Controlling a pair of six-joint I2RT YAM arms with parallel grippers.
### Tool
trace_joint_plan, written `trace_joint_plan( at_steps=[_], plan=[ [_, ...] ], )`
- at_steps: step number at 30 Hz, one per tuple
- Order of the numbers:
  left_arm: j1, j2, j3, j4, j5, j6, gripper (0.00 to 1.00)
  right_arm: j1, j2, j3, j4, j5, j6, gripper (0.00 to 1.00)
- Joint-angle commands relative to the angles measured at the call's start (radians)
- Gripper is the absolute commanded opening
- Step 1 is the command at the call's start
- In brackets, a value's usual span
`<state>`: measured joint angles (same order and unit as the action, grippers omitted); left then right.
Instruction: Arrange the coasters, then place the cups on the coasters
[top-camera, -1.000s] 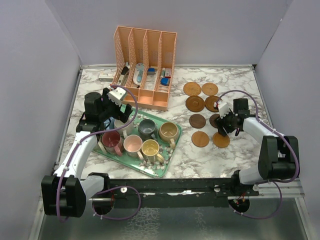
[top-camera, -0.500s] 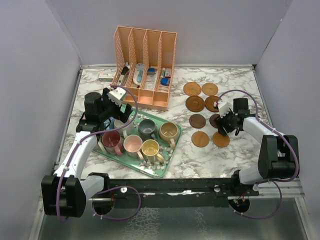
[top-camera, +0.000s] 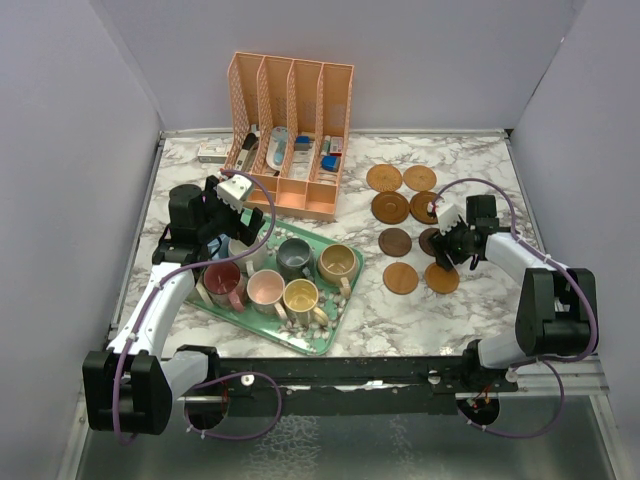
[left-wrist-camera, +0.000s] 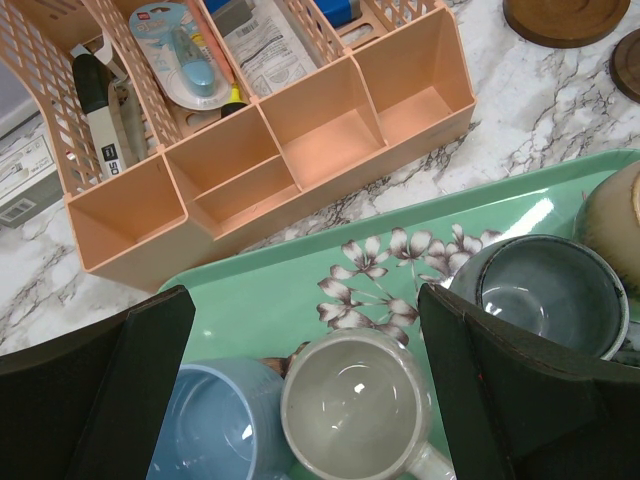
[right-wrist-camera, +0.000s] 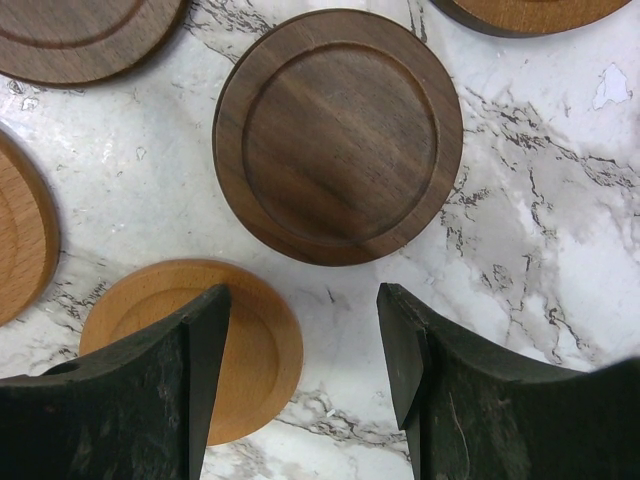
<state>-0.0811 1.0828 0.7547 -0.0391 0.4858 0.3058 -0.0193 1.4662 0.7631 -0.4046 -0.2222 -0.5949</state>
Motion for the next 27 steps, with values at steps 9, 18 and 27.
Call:
trace_joint_plan(
  at_steps=[9,18,27],
  plan=[
    [-0.006,-0.003,-0.006,-0.011,0.033,0.006,0.99,0.002,0.019,0.023,0.005,0.005,0.009,0.62],
    [-0.006,-0.007,-0.009,-0.011,0.031,0.01,0.99,0.002,0.0,0.024,-0.029,-0.013,0.0,0.62],
    [-0.006,-0.009,-0.009,-0.011,0.033,0.011,0.99,0.002,-0.03,0.049,-0.068,-0.015,0.001,0.62]
  ],
)
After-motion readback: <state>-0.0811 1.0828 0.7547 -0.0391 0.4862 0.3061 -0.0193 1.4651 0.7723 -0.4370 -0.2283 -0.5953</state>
